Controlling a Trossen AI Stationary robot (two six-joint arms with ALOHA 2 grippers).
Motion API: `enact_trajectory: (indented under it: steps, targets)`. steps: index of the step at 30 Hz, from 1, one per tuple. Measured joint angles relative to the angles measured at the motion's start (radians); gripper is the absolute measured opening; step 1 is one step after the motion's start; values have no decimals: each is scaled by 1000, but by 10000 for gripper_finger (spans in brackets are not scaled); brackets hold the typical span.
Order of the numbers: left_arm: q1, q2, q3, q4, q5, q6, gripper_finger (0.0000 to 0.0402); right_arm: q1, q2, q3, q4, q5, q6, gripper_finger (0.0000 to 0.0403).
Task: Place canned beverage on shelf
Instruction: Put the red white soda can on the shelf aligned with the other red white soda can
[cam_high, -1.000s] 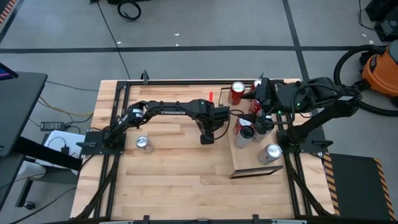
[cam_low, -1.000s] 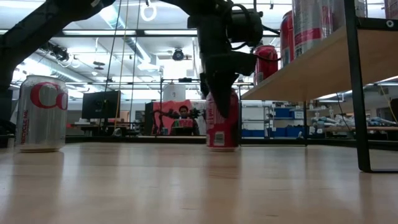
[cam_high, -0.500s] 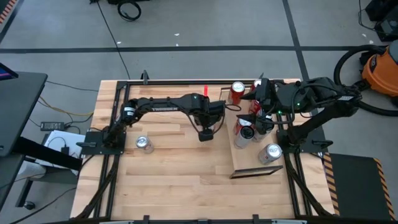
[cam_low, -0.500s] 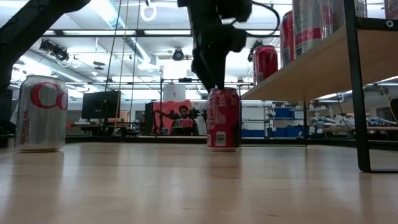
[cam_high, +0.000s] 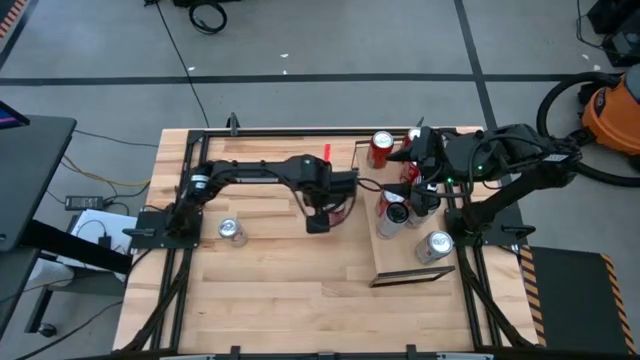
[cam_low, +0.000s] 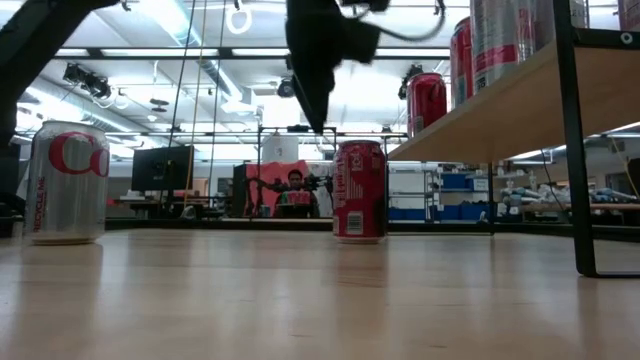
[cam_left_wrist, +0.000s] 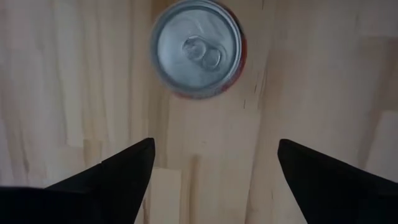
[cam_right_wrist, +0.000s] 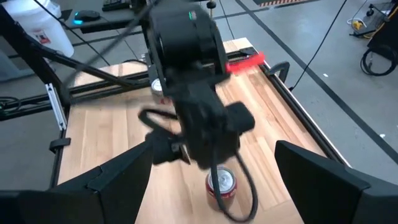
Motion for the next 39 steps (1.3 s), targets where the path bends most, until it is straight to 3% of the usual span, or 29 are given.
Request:
enact_trajectory:
  steps: [3, 9, 14, 19, 25, 29, 34, 39]
  targets:
    - [-14, -101, -121, 82, -3, -13, 348, 3, 0, 0, 8, 12, 0, 348]
    - [-58, -373, -558, 451, 0, -102, 347, 8, 0, 0, 12, 50, -2, 348]
    - [-61, -483, -778, 735, -6, -215, 347, 8, 0, 0, 33, 51, -11, 348]
    - [-66, -489, -929, 958, -9, -269, 347, 8, 0, 0, 71, 46, -11, 348]
    - [-62, -487, -1108, 1210, -154, -298, 347, 8, 0, 0, 82, 46, 13, 348]
    - [-36, -475, -1201, 1407, -146, -326, 347, 8, 0, 0, 82, 49, 27, 348]
    - [-17, -436, -1258, 1593, -118, -338, 347, 6, 6, 0, 82, 54, 42, 348]
    - [-18, -365, -1263, 1679, -100, -337, 347, 6, 15, 0, 86, 54, 49, 348]
